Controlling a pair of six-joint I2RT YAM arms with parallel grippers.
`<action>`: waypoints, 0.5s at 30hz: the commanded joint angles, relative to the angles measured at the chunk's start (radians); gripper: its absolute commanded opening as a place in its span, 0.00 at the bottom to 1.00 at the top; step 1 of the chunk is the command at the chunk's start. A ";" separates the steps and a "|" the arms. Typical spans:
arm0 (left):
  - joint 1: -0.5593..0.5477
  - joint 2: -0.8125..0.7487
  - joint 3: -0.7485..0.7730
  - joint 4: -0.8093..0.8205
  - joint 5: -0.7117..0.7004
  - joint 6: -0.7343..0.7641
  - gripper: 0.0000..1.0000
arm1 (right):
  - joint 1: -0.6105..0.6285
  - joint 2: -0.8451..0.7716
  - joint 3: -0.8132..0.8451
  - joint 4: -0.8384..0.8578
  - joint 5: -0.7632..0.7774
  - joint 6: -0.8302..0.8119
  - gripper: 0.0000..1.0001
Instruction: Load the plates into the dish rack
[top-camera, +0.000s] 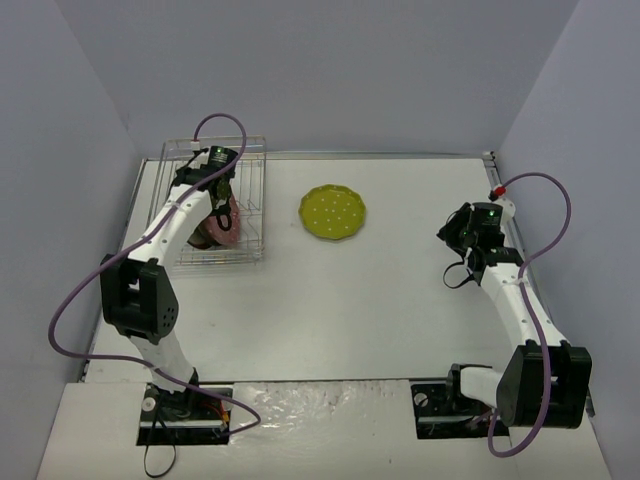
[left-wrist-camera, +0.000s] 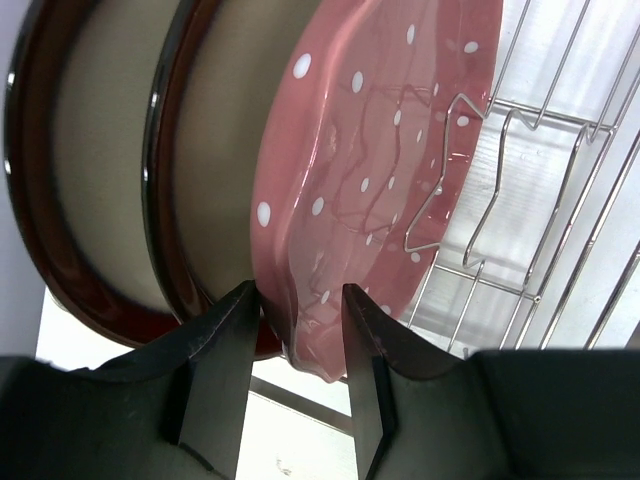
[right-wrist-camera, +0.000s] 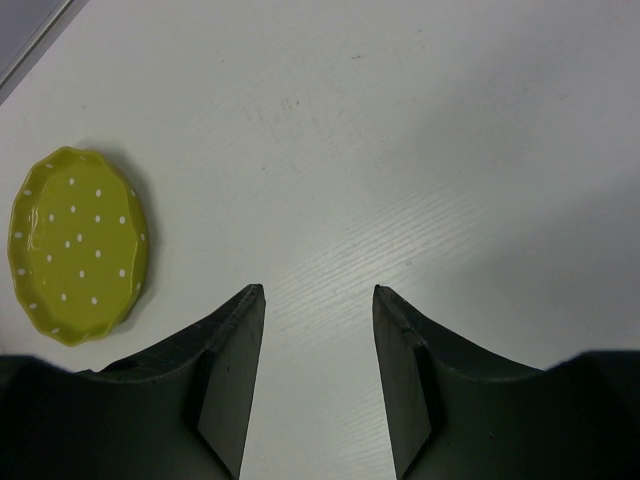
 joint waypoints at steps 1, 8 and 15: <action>-0.015 -0.057 0.093 0.008 -0.044 0.018 0.34 | 0.010 -0.004 0.001 0.047 -0.001 0.000 0.44; -0.029 -0.080 0.118 -0.008 -0.071 0.036 0.35 | 0.014 -0.008 0.001 0.048 -0.001 0.002 0.44; -0.051 -0.104 0.159 -0.052 -0.117 0.052 0.35 | 0.023 -0.008 0.004 0.046 0.002 0.006 0.45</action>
